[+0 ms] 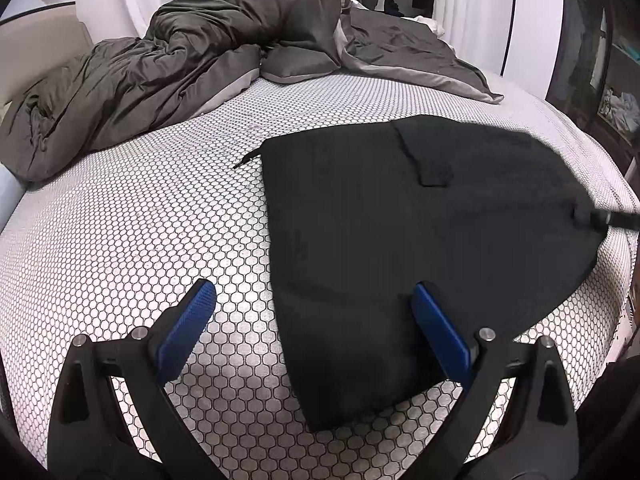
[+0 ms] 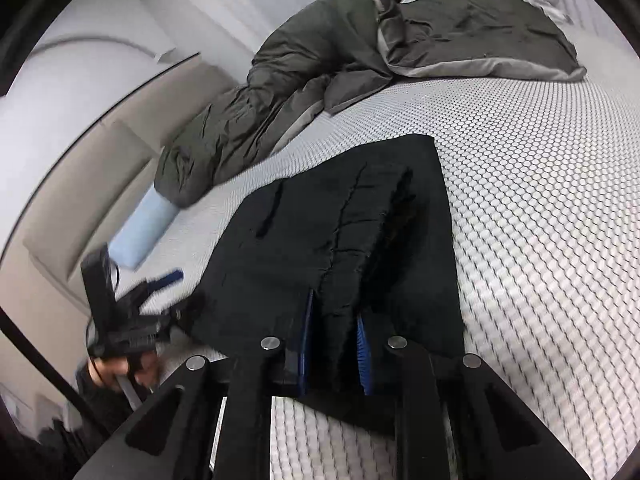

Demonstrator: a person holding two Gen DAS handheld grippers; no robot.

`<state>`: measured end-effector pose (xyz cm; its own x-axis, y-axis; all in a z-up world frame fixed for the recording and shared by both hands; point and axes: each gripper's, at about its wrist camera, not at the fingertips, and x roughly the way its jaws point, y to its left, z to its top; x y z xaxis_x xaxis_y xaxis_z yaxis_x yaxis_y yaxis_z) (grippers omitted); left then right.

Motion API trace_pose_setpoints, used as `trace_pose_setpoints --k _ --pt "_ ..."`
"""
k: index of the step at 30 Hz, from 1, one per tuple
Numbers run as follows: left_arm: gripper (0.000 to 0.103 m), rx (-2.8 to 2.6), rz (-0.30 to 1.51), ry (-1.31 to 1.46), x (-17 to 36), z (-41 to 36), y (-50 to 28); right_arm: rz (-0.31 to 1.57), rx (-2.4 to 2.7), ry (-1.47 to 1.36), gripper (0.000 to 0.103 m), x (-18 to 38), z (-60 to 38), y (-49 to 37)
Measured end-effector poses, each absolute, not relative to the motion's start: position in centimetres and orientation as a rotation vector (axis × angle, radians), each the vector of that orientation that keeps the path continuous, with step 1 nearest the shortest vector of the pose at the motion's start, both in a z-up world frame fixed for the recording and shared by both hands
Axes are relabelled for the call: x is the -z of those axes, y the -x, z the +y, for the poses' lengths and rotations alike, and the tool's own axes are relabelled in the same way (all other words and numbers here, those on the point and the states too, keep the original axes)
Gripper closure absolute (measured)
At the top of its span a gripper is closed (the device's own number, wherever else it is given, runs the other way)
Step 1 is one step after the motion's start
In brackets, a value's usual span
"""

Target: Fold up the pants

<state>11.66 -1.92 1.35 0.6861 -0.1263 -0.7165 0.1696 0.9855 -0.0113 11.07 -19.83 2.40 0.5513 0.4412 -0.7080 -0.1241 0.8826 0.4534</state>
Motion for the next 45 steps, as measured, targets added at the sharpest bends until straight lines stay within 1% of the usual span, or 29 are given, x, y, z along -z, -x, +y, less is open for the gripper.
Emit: trace_pose_setpoints --k 3,5,6,7,9,13,16,19,20,21,22,24,25,29,32,33,34,35,36,37,41,42,43,44,45 --pt "0.006 0.161 0.809 -0.063 -1.2 -2.0 -11.8 1.059 -0.273 -0.35 0.081 0.8 -20.0 -11.6" --pt "0.006 0.164 0.81 -0.065 -1.2 -2.1 -11.8 1.053 -0.284 -0.385 0.079 1.2 -20.3 -11.7" --pt "0.006 0.167 0.807 -0.067 -1.2 -2.2 -11.8 1.045 -0.29 -0.385 0.075 0.7 -20.3 -11.6" --pt "0.006 0.171 0.802 -0.07 -1.3 -2.3 -11.7 1.036 -0.288 -0.387 0.067 0.5 -20.6 -11.5" --pt "0.006 0.175 0.788 -0.077 -1.4 -2.5 -11.4 1.024 -0.28 -0.396 0.058 0.0 -20.7 -11.3" --pt "0.006 0.228 0.712 -0.092 -2.6 -3.8 -10.5 0.986 -0.235 -0.381 0.058 -0.6 -21.9 -10.4" --pt "0.005 0.318 0.685 -0.126 -2.9 -6.7 -10.0 0.949 -0.211 -0.38 0.058 -1.5 -22.2 -10.9" --pt "0.005 0.39 0.7 -0.224 -2.1 -10.3 -9.6 0.999 -0.2 -0.301 0.057 -1.2 -20.9 -11.6" --pt "0.005 0.402 0.713 -0.262 -1.6 -11.4 -9.7 1.031 -0.175 -0.214 0.054 -0.6 -20.1 -11.4" --pt "0.005 0.409 0.727 -0.289 -1.3 -12.4 -9.7 1.043 -0.165 -0.17 0.047 -0.2 -19.3 -11.5" --pt "0.005 0.411 0.736 -0.301 -1.2 -13.1 -9.6 1.045 -0.162 -0.12 0.043 -0.1 -19.0 -11.1" --pt "0.005 0.435 0.728 -0.292 -1.5 -14.3 -9.4 1.02 -0.159 -0.109 0.027 -0.7 -19.5 -10.3" --pt "0.005 0.453 0.72 -0.283 -1.7 -15.1 -9.3 1.007 -0.153 -0.122 0.025 -1.0 -20.1 -9.9" --pt "0.005 0.484 0.704 -0.255 -2.1 -18.2 -9.7 0.936 -0.062 -0.243 0.025 -1.8 -23.1 -10.1" --pt "0.005 0.477 0.772 -0.27 -0.8 -20.5 -10.6 0.893 -0.07 -0.284 0.028 -2.3 -23.6 -11.6" --pt "0.005 0.461 0.793 -0.291 -0.2 -21.0 -10.7 0.881 -0.088 -0.273 0.032 -2.4 -23.3 -12.7" --pt "0.004 0.437 0.808 -0.321 0.3 -21.6 -10.8 0.883 -0.1 -0.262 0.044 -2.6 -22.0 -13.9" --pt "0.003 0.424 0.81 -0.334 0.6 -21.9 -10.9 0.897 -0.12 -0.249 0.052 -2.3 -21.5 -15.2" --pt "0.002 0.417 0.812 -0.335 0.7 -22.0 -11.0 0.923 -0.131 -0.241 0.062 -2.0 -21.2 -16.1" --pt "0.002 0.413 0.814 -0.328 0.7 -22.0 -11.1 0.962 -0.143 -0.236 0.064 -1.4 -21.0 -17.2" --pt "0.002 0.425 0.815 -0.286 1.1 -21.6 -11.3 1.011 -0.078 -0.234 0.064 0.3 -21.2 -20.8" --pt "0.002 0.433 0.808 -0.278 1.0 -21.3 -11.2 1.008 -0.074 -0.264 0.062 0.2 -21.4 -20.8" --pt "0.002 0.441 0.807 -0.274 0.9 -21.1 -11.0 1.003 -0.071 -0.277 0.054 0.0 -21.3 -20.8" --pt "0.002 0.447 0.805 -0.271 0.7 -20.3 -10.7 0.984 -0.06 -0.283 0.05 -0.7 -21.4 -20.3" --pt "0.002 0.449 0.798 -0.266 0.5 -19.8 -10.5 0.963 -0.05 -0.28 0.041 -1.4 -21.4 -19.8"
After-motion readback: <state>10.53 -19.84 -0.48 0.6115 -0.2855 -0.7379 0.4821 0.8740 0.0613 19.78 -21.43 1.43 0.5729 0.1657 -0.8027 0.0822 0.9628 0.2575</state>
